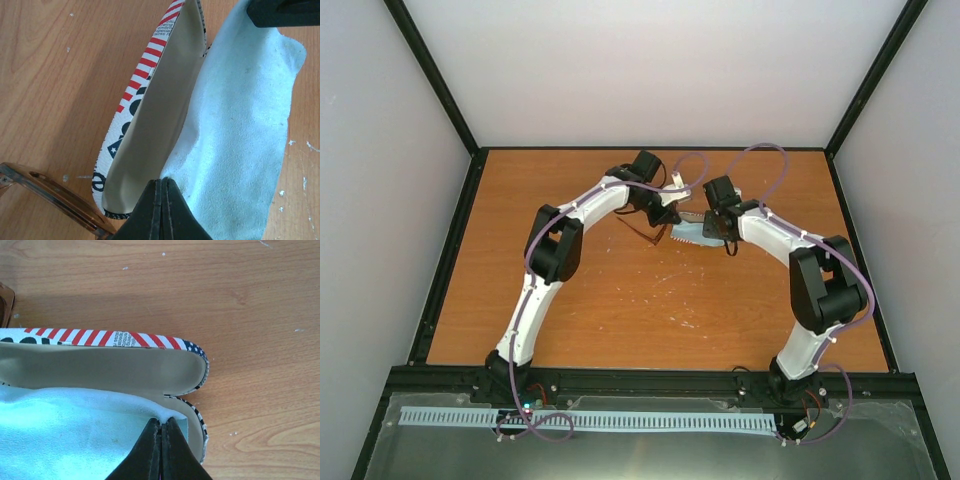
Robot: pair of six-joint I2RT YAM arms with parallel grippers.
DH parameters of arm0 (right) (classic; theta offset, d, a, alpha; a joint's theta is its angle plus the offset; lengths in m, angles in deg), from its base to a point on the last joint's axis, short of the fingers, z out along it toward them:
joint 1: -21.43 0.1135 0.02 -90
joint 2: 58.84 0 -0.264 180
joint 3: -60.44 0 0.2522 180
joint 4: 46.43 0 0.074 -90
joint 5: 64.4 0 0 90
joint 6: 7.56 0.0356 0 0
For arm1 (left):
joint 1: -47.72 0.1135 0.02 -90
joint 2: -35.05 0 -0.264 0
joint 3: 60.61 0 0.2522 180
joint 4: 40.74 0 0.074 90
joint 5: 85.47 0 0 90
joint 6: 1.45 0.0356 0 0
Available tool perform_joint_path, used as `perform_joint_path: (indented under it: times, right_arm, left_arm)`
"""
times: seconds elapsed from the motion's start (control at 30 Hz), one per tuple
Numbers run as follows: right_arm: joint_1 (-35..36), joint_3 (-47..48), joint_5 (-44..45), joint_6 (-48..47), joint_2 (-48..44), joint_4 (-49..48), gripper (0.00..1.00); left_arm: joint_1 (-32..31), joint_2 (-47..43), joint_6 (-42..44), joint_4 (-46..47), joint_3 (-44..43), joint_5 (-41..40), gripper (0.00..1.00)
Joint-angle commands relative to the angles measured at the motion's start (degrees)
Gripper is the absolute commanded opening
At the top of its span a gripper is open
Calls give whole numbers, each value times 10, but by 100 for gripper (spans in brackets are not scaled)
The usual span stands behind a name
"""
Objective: Organize the sunglasses
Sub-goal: Place the glasses cleaning cloth in the sunglasses case.
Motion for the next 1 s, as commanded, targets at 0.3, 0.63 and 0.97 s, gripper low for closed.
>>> perform_joint_path:
  times: [0.3, 0.63, 0.97]
  right_arm:
    - [-19, 27, -14, -18, 47, -23, 3]
    - [-28, 34, -10, -30, 56, -35, 3]
    - [-39, 48, -26, -42, 79, -36, 3]
  left_arm:
    - [-8, 20, -9, 31, -26, -15, 0]
    - [-12, 17, -16, 60, -28, -27, 0]
    - [-13, 14, -19, 69, -26, -42, 1]
